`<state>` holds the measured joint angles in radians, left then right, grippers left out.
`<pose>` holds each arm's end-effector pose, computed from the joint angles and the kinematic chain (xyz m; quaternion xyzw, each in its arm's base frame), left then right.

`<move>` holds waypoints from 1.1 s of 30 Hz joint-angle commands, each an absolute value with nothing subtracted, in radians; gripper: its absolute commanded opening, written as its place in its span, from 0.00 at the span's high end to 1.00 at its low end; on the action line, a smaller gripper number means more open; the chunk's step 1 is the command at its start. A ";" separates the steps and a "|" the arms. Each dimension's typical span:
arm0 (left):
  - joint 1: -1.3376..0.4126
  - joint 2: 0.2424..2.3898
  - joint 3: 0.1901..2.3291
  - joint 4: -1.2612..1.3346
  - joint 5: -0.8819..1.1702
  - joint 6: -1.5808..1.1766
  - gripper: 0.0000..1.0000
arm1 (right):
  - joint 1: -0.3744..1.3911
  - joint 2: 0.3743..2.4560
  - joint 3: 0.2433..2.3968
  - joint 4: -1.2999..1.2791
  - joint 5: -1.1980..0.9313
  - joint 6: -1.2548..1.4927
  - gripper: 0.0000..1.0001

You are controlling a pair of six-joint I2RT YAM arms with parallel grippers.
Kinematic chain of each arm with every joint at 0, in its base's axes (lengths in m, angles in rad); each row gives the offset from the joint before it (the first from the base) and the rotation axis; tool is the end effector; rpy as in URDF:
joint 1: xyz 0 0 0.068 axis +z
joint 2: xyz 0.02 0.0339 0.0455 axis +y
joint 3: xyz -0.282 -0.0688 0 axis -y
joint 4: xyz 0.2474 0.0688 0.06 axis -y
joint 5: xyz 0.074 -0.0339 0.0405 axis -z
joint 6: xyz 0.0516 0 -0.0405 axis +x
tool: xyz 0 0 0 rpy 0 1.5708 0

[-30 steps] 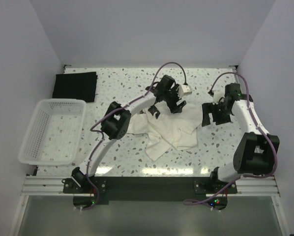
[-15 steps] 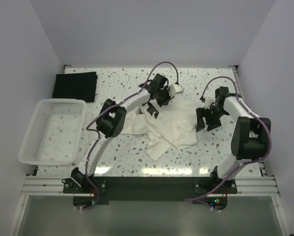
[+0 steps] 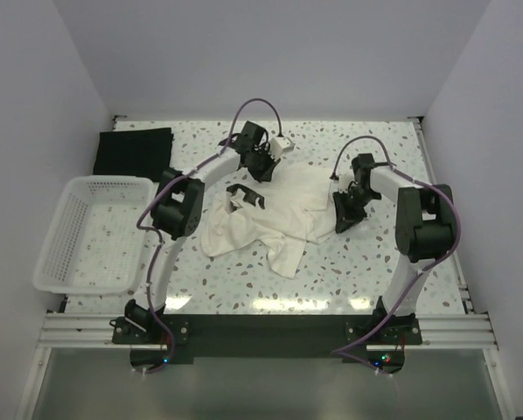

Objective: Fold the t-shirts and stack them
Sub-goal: Flatten the tshirt out

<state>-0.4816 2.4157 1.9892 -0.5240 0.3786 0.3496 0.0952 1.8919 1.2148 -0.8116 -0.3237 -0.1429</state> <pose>0.4802 -0.2725 0.1537 0.4301 0.8325 -0.1986 0.2873 0.3464 0.0496 0.1503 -0.1237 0.9783 0.1600 0.0443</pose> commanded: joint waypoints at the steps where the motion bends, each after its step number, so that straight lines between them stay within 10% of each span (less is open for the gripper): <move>1: -0.477 2.365 1.936 -0.578 0.396 0.310 1.00 | 0.094 1.947 1.244 -0.718 -0.276 -0.120 1.00; 17: -0.374 2.200 1.701 -0.554 0.399 0.333 1.00 | -0.046 1.720 1.204 -0.822 -0.350 -0.265 1.00; 24: -0.377 2.241 1.738 -0.580 0.426 0.310 1.00 | 0.047 1.850 1.311 -0.695 -0.420 -0.104 0.35; 33: -0.376 2.209 1.680 -0.554 0.422 0.308 1.00 | 0.137 2.054 1.427 -0.634 -0.396 -0.044 0.35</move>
<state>-0.3817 2.2383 1.7092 -0.5320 0.4164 0.3141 0.1303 1.9884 1.3846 -0.6827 -0.3931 -0.0792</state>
